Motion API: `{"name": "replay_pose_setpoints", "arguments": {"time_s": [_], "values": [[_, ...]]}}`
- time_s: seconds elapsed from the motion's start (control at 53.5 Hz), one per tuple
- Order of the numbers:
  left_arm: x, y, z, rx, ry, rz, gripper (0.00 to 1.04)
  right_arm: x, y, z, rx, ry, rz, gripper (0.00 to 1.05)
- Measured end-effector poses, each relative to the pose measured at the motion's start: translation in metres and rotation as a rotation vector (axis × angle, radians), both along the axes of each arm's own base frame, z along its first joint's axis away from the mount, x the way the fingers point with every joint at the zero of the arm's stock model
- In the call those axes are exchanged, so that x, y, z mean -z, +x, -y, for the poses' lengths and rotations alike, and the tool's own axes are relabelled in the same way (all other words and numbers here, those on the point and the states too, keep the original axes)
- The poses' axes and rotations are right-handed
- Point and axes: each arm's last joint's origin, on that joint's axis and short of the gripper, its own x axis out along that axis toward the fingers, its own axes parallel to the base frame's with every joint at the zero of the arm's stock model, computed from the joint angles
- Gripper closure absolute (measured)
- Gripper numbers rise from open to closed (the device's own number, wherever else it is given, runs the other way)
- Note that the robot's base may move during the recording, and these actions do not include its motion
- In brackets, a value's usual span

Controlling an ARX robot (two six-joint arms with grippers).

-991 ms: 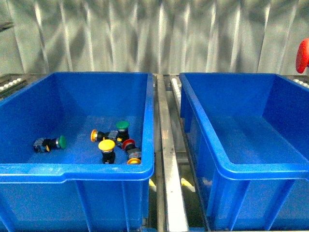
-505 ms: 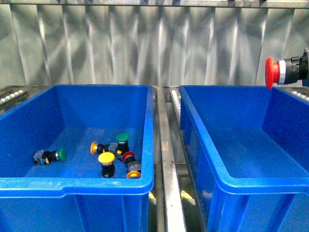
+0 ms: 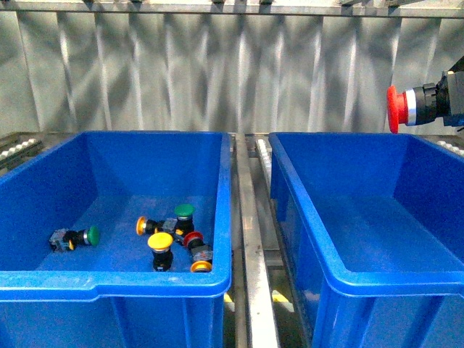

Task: Pick red and yellow buttons and place in box

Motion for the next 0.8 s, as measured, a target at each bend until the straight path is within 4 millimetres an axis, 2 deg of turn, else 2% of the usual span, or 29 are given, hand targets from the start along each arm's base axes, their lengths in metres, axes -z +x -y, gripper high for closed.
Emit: {"name": "replay_pose_setpoints", "arguments": {"time_s": [0.075,0.486,0.804], "values": [[0.0065,0.0000,0.0000,0.000,0.000,0.000,1.02,-0.0004,-0.0002,-0.0006,0.001,-0.014,0.002,0.64],[0.0058,-0.0004,0.0001,0.000,0.003,0.009,1.01,-0.0012,-0.0009,-0.0010,0.019,-0.073,-0.003,0.64],[0.0058,-0.0004,0.0001,0.000,0.003,0.009,0.48,-0.0036,-0.0025,-0.0032,0.022,-0.095,0.012,0.64]]}}
